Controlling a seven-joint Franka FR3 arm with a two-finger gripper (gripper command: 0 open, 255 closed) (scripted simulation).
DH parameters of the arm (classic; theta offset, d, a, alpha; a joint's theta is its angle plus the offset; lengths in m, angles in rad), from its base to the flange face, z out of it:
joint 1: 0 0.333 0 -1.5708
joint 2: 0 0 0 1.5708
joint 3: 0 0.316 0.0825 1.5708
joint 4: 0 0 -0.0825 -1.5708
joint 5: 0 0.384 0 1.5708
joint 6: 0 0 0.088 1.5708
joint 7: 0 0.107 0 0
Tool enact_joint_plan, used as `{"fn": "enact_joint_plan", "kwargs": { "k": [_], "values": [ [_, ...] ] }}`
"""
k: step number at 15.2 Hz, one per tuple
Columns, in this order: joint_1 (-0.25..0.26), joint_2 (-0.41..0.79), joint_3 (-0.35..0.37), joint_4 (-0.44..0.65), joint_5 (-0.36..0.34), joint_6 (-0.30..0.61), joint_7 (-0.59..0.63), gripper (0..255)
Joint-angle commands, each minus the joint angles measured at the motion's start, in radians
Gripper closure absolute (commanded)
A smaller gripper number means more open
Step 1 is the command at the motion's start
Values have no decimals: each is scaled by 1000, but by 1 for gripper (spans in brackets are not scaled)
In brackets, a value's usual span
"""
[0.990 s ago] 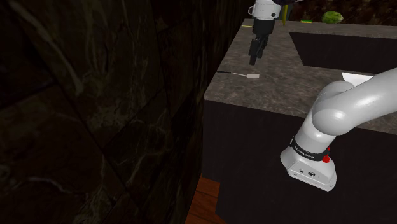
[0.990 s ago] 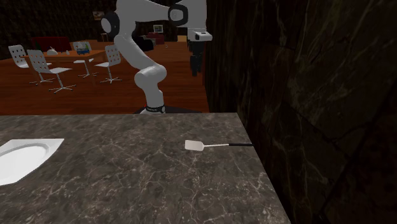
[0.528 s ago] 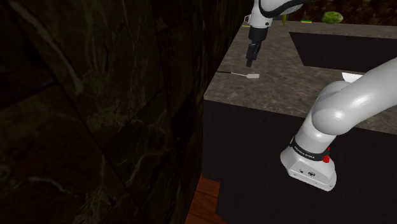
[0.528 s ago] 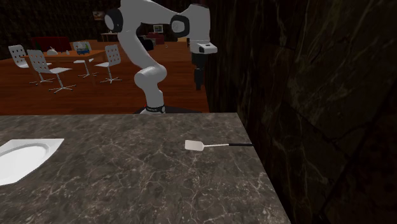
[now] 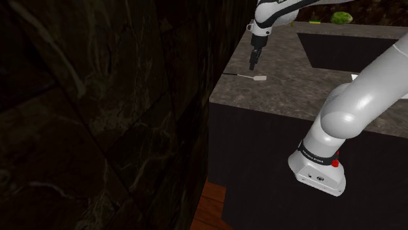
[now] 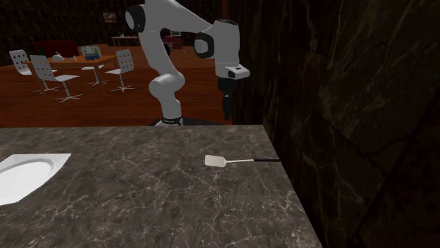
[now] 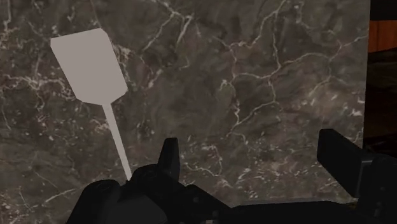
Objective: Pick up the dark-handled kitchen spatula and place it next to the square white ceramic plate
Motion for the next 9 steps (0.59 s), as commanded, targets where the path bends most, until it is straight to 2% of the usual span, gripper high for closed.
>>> {"fn": "enact_joint_plan", "kwargs": {
  "k": [1, 5, 9],
  "values": [
    [8, 80, -37, 41, 30, 41, -68, 0],
    [13, 246, -96, 140, 122, 100, -214, 0],
    [-11, 423, -119, 264, 246, 129, -366, 0]
  ]
}}
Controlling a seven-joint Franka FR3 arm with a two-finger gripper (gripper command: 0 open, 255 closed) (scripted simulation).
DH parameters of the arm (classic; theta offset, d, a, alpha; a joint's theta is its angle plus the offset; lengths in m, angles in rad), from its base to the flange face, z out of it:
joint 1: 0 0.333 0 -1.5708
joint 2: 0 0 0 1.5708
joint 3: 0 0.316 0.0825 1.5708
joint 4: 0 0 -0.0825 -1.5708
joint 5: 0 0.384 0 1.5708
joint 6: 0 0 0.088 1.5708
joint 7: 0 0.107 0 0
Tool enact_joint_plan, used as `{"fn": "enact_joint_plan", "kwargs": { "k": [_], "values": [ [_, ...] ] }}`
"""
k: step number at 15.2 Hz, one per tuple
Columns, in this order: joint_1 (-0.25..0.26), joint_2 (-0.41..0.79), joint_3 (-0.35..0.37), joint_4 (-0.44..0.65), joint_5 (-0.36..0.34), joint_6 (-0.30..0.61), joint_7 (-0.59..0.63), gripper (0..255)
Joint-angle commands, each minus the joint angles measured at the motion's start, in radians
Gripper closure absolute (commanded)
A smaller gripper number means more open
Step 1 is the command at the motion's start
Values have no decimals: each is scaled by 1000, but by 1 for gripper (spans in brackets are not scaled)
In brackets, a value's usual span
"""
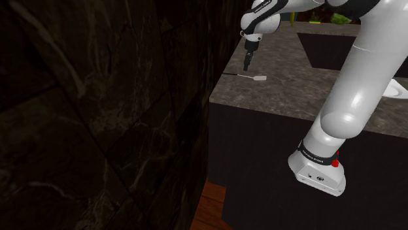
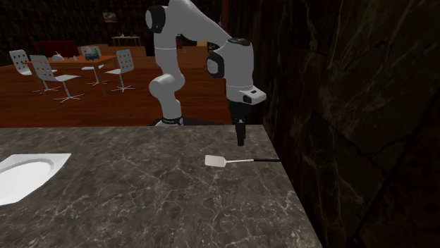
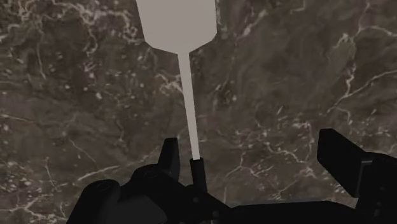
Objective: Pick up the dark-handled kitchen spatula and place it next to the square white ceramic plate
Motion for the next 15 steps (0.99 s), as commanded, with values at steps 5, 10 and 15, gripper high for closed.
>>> {"fn": "enact_joint_plan", "kwargs": {
  "k": [5, 10, 15],
  "values": [
    [-50, 170, 7, 105, 121, 38, -140, 0],
    [-57, 211, 19, 84, 152, 92, -161, 0],
    [-58, 216, 21, 82, 156, 98, -163, 0]
  ]
}}
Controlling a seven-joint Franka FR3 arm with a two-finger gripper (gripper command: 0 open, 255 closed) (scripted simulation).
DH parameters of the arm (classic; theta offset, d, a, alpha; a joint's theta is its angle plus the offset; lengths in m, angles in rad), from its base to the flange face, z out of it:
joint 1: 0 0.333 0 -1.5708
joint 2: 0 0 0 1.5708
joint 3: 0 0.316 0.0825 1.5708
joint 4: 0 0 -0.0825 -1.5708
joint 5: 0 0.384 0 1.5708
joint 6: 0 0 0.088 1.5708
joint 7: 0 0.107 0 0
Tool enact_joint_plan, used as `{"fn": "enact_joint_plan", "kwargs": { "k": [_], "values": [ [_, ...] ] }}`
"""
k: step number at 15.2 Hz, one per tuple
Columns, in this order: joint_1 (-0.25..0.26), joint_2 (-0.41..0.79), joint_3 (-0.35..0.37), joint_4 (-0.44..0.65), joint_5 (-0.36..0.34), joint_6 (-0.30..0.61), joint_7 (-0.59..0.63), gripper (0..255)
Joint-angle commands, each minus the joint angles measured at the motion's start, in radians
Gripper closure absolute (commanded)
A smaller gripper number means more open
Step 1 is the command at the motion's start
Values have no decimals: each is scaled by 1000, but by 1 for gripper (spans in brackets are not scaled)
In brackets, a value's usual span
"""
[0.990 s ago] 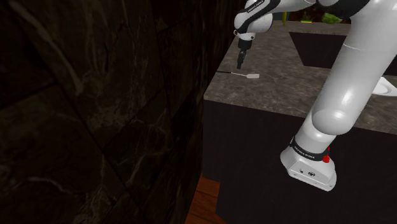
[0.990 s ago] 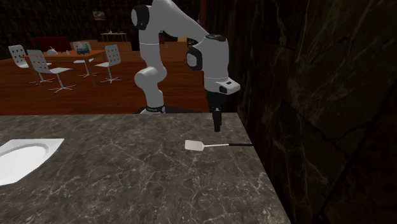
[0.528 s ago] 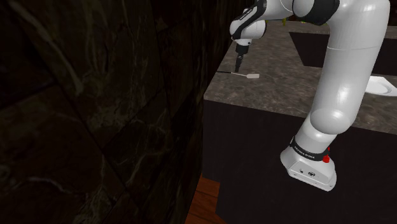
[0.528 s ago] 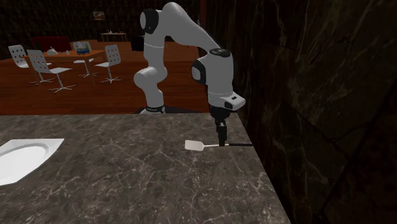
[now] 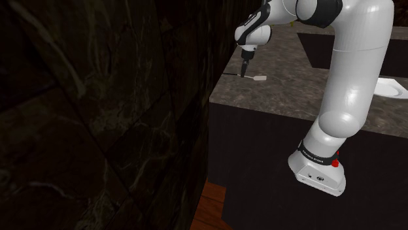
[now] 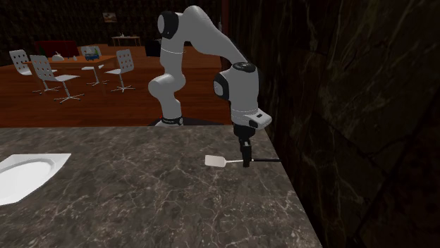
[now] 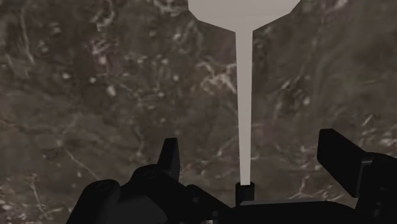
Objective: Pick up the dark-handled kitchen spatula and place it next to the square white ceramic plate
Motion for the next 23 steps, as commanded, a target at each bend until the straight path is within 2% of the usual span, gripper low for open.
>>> {"fn": "enact_joint_plan", "kwargs": {
  "k": [1, 3, 4, 13, 23],
  "values": [
    [0, 0, 0, -1, 0, 1, 0, 0],
    [0, 0, 0, -1, 0, 1, 0, 0],
    [0, 0, 0, -1, 0, 1, 0, 255],
    [0, 0, 0, -1, 0, 1, 0, 255],
    [15, -71, -19, 53, -57, -111, 42, 255]
  ]
}}
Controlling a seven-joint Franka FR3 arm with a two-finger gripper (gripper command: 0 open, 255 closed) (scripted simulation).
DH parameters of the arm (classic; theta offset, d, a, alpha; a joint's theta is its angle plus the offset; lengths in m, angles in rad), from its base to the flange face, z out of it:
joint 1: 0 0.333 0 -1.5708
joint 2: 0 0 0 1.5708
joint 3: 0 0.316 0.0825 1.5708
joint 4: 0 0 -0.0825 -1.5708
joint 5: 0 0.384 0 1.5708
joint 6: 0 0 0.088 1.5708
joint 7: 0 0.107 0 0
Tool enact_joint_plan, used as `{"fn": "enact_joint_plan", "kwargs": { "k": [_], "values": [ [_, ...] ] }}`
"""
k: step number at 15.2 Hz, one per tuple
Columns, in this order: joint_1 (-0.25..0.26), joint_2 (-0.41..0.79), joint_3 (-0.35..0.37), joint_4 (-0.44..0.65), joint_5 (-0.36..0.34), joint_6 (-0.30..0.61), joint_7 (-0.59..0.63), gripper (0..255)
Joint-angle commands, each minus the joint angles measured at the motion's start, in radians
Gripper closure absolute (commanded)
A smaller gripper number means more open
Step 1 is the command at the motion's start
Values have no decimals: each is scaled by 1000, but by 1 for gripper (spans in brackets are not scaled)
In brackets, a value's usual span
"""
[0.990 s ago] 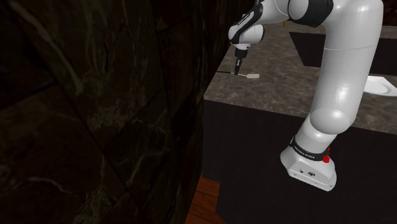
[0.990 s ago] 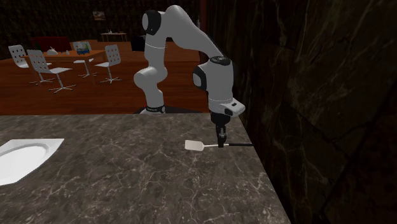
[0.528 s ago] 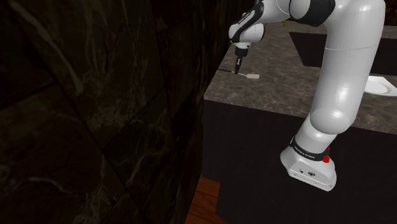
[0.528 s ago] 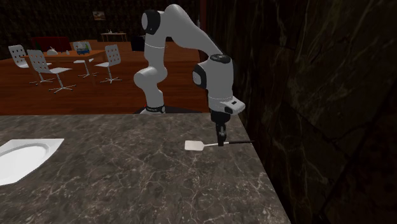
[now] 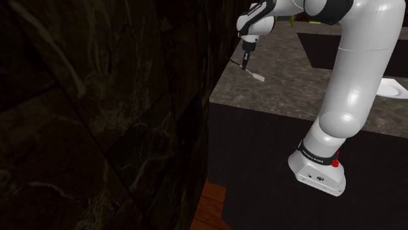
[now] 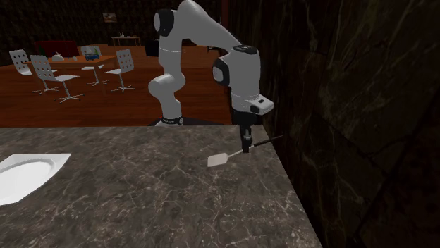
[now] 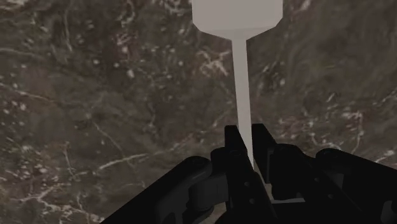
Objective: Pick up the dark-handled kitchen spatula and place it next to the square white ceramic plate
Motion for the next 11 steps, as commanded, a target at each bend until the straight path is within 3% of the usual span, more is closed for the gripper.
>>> {"fn": "enact_joint_plan", "kwargs": {
  "k": [1, 9, 11],
  "values": [
    [2, -12, -3, 11, -10, -22, 7, 255],
    [8, -52, -10, 69, -41, -112, 31, 255],
    [5, -117, -26, -6, -74, -93, 21, 255]
  ]
}}
